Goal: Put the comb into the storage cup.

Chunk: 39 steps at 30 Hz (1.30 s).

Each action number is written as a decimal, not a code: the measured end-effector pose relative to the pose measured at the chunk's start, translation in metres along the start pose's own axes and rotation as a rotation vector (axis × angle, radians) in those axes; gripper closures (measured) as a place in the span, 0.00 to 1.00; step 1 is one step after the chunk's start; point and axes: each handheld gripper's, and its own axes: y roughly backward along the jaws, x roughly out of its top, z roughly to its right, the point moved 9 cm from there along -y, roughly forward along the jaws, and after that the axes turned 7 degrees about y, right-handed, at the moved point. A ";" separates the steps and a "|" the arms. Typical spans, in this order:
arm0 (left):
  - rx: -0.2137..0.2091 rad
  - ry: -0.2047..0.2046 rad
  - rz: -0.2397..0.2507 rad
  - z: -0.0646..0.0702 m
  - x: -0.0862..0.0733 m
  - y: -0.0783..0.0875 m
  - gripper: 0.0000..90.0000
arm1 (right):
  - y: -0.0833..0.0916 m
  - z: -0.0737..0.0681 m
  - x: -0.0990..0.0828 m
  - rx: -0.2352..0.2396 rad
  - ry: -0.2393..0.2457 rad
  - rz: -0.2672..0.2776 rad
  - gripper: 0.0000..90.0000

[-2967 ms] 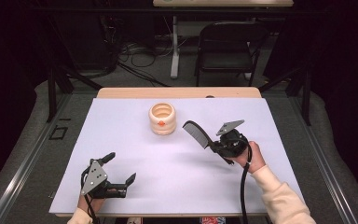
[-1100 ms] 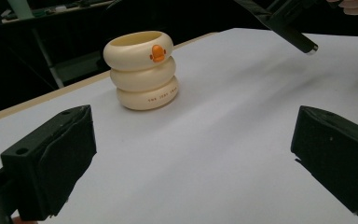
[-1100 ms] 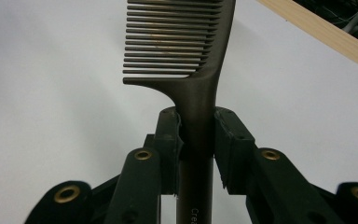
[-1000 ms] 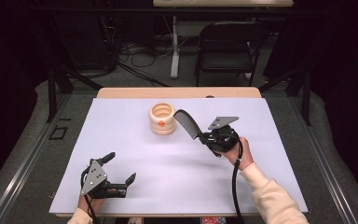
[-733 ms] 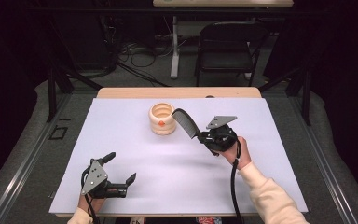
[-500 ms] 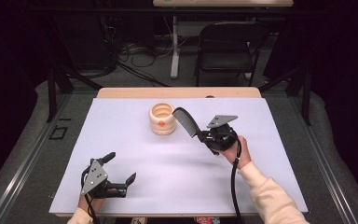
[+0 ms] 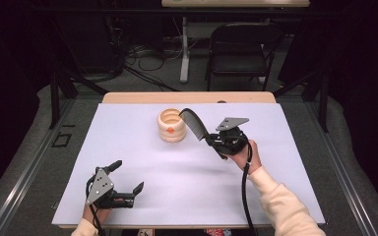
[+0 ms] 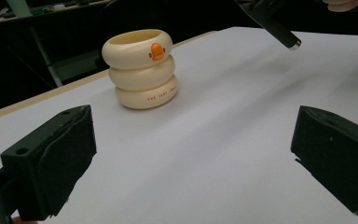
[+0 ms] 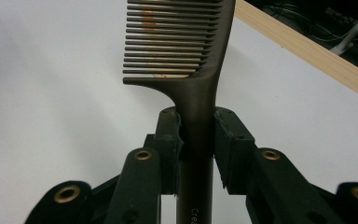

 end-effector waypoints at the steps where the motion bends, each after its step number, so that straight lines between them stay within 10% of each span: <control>1: 0.000 -0.002 0.001 0.000 0.000 0.000 0.00 | 0.000 0.000 0.001 -0.001 0.001 0.001 0.80; 39: 0.006 0.002 0.001 -0.001 0.000 0.000 0.00 | -0.014 0.007 0.038 0.021 -0.015 0.073 0.80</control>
